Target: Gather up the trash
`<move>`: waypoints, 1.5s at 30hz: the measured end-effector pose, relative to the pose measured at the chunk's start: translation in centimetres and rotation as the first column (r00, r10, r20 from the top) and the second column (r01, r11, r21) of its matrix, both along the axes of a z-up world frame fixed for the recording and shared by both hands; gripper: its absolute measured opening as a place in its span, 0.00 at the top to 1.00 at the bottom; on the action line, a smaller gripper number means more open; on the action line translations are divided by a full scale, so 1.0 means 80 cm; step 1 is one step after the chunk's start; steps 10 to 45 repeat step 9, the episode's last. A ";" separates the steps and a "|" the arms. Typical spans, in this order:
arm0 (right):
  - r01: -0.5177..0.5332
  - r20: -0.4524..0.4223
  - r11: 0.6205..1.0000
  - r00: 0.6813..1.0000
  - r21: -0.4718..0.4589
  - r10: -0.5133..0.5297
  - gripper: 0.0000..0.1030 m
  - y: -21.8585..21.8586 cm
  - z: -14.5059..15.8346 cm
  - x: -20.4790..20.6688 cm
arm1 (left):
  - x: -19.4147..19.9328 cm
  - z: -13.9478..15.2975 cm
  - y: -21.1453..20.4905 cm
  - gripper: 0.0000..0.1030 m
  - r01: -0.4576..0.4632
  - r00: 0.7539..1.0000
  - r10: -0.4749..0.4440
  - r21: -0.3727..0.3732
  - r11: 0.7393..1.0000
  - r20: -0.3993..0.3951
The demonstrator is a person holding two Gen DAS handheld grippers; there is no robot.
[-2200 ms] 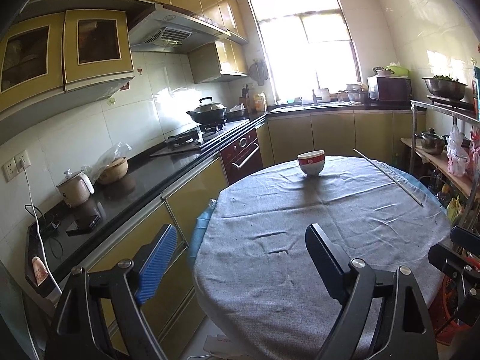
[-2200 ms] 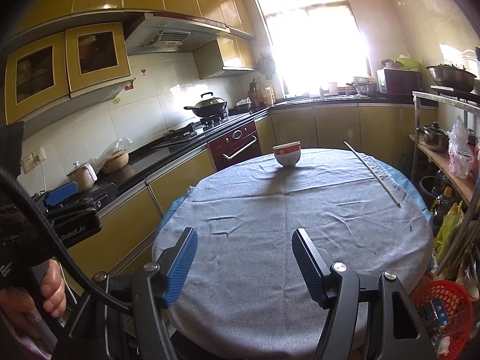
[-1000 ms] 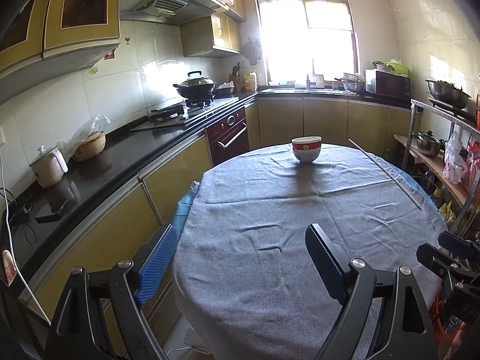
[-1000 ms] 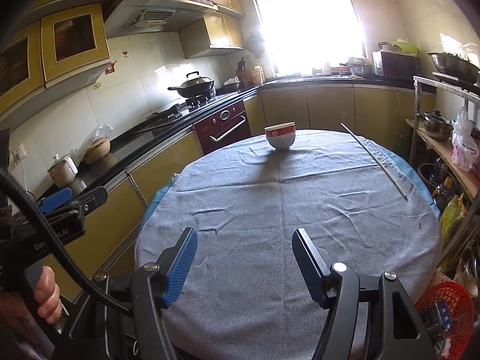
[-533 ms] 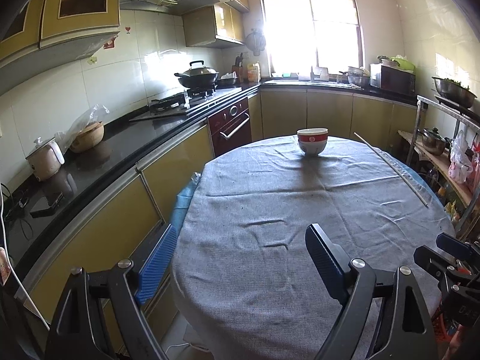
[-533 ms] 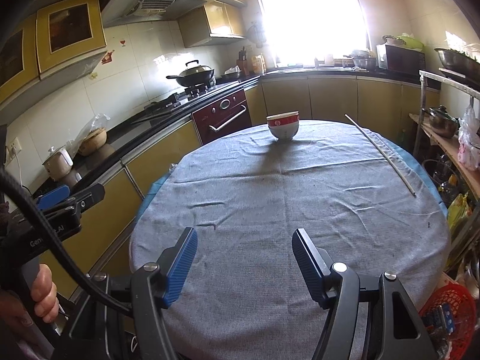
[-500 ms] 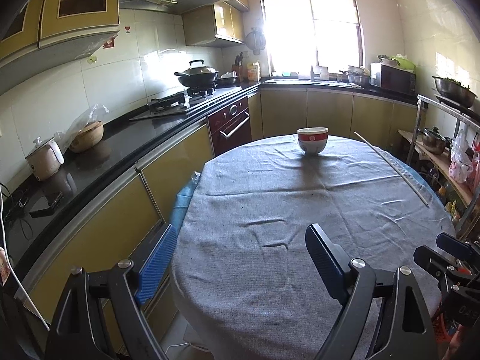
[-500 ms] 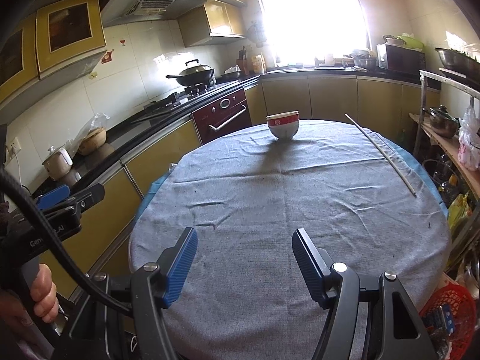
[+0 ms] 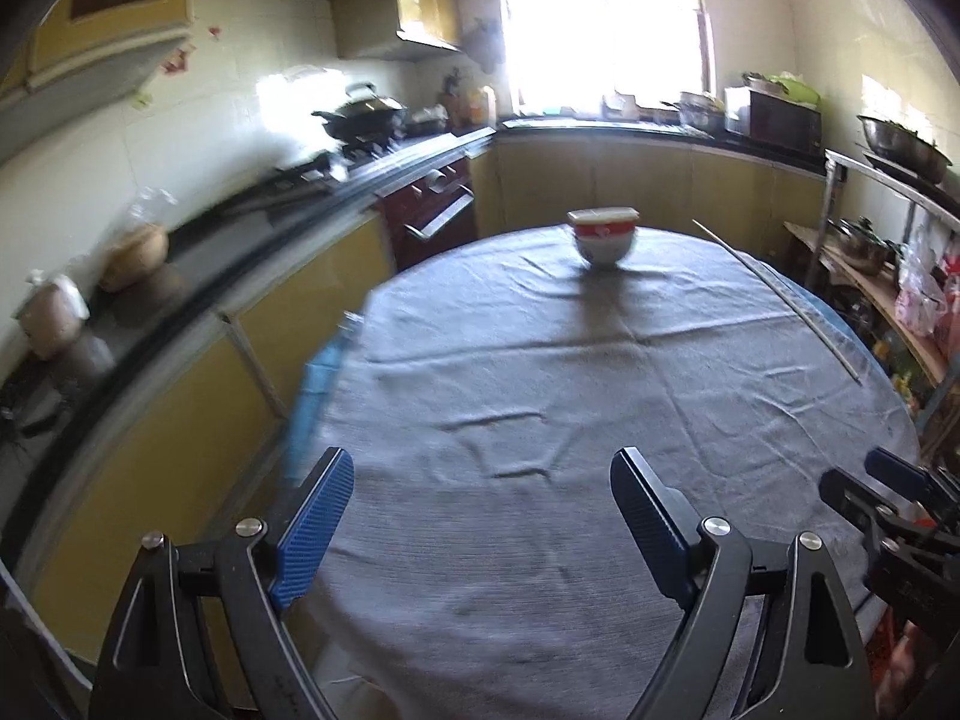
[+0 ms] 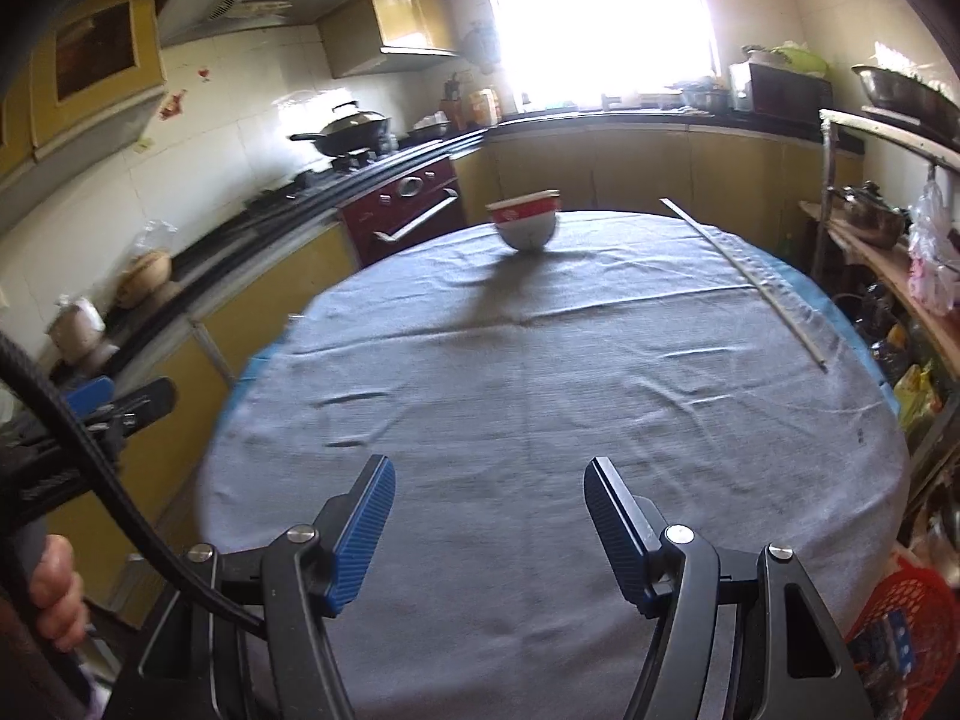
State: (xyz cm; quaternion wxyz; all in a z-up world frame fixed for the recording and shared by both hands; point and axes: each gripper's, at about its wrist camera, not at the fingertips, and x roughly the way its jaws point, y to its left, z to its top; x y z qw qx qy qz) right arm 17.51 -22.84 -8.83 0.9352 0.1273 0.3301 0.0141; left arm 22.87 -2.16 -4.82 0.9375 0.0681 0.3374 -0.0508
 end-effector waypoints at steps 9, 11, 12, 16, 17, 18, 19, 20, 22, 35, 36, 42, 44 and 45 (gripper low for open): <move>0.116 -0.154 0.987 0.979 -0.109 -0.132 0.33 -0.062 -0.110 0.078 | 0.097 -0.131 -0.066 0.15 0.128 0.959 -0.152 -0.112 0.985 -0.240; 0.116 -0.154 0.987 0.979 -0.109 -0.132 0.33 -0.062 -0.110 0.078 | 0.097 -0.131 -0.066 0.15 0.128 0.959 -0.152 -0.112 0.985 -0.240; 0.116 -0.154 0.987 0.979 -0.109 -0.132 0.33 -0.062 -0.110 0.078 | 0.097 -0.131 -0.066 0.15 0.128 0.959 -0.152 -0.112 0.985 -0.240; 0.116 -0.154 0.987 0.979 -0.109 -0.132 0.33 -0.062 -0.110 0.078 | 0.097 -0.131 -0.066 0.15 0.128 0.959 -0.152 -0.112 0.985 -0.240; 0.116 -0.154 0.987 0.979 -0.109 -0.132 0.33 -0.062 -0.110 0.078 | 0.097 -0.131 -0.066 0.15 0.128 0.959 -0.152 -0.112 0.985 -0.240; 0.116 -0.154 0.987 0.979 -0.109 -0.132 0.33 -0.062 -0.110 0.078 | 0.097 -0.131 -0.066 0.15 0.128 0.959 -0.152 -0.112 0.985 -0.240; 0.116 -0.154 0.987 0.979 -0.109 -0.132 0.33 -0.062 -0.110 0.078 | 0.097 -0.131 -0.066 0.15 0.128 0.959 -0.152 -0.112 0.985 -0.240; 0.116 -0.154 0.987 0.979 -0.109 -0.132 0.33 -0.062 -0.110 0.078 | 0.097 -0.131 -0.066 0.15 0.128 0.959 -0.152 -0.112 0.985 -0.240; 0.116 -0.154 0.987 0.979 -0.109 -0.132 0.33 -0.062 -0.110 0.078 | 0.097 -0.131 -0.066 0.15 0.128 0.959 -0.152 -0.112 0.985 -0.240; 0.116 -0.154 0.987 0.979 -0.109 -0.132 0.33 -0.062 -0.110 0.078 | 0.097 -0.131 -0.066 0.15 0.128 0.959 -0.152 -0.112 0.985 -0.240; 0.116 -0.154 0.987 0.979 -0.109 -0.132 0.33 -0.062 -0.110 0.078 | 0.097 -0.131 -0.066 0.15 0.128 0.959 -0.152 -0.112 0.985 -0.240; 0.116 -0.154 0.987 0.979 -0.109 -0.132 0.33 -0.062 -0.110 0.078 | 0.097 -0.131 -0.066 0.15 0.128 0.959 -0.152 -0.112 0.985 -0.240; 0.116 -0.154 0.987 0.979 -0.109 -0.132 0.33 -0.062 -0.110 0.078 | 0.097 -0.131 -0.066 0.15 0.128 0.959 -0.152 -0.112 0.985 -0.240; 0.116 -0.154 0.987 0.979 -0.109 -0.132 0.33 -0.062 -0.110 0.078 | 0.097 -0.131 -0.066 0.15 0.128 0.959 -0.152 -0.112 0.985 -0.240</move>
